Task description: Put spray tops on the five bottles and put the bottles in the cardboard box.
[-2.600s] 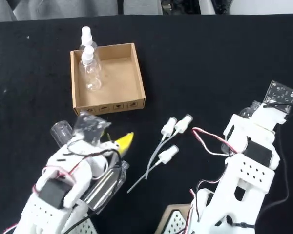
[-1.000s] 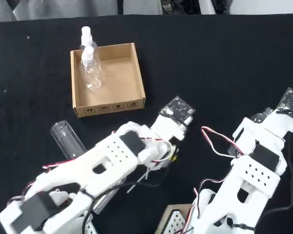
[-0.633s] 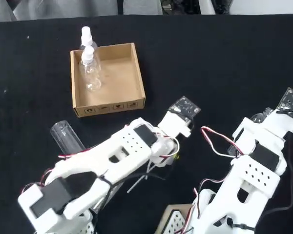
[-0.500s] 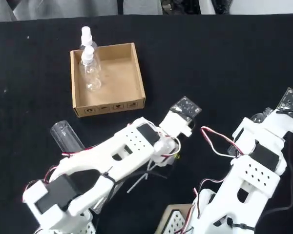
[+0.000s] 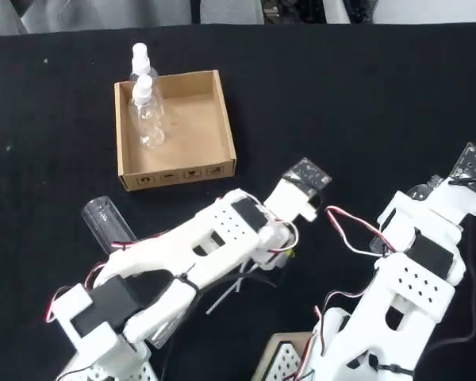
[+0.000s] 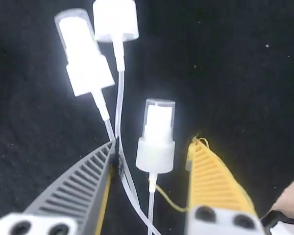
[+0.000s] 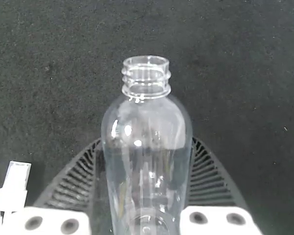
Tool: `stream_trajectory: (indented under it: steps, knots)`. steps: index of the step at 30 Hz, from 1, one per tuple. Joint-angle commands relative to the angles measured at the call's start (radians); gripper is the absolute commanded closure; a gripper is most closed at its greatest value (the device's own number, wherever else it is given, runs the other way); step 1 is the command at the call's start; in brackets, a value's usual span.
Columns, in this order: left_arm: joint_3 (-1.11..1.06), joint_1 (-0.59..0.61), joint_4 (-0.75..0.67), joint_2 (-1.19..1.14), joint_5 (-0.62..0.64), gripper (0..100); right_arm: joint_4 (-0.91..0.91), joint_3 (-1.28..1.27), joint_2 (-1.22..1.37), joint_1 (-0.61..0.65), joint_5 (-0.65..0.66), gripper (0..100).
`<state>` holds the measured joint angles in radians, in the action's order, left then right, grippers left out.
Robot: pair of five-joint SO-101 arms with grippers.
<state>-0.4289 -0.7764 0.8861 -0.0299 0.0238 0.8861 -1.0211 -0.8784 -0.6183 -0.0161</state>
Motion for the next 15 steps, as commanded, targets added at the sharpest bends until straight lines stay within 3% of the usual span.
stream_trajectory:
  steps: [1,15]
  knots:
    - [0.127,-0.007,0.071,-0.028,-0.003,79,-0.032,0.002,-0.036,0.023,-0.005,90.1]
    - [0.271,-0.067,0.157,-0.206,0.003,79,-0.035,0.002,-0.036,0.023,-0.002,90.1]
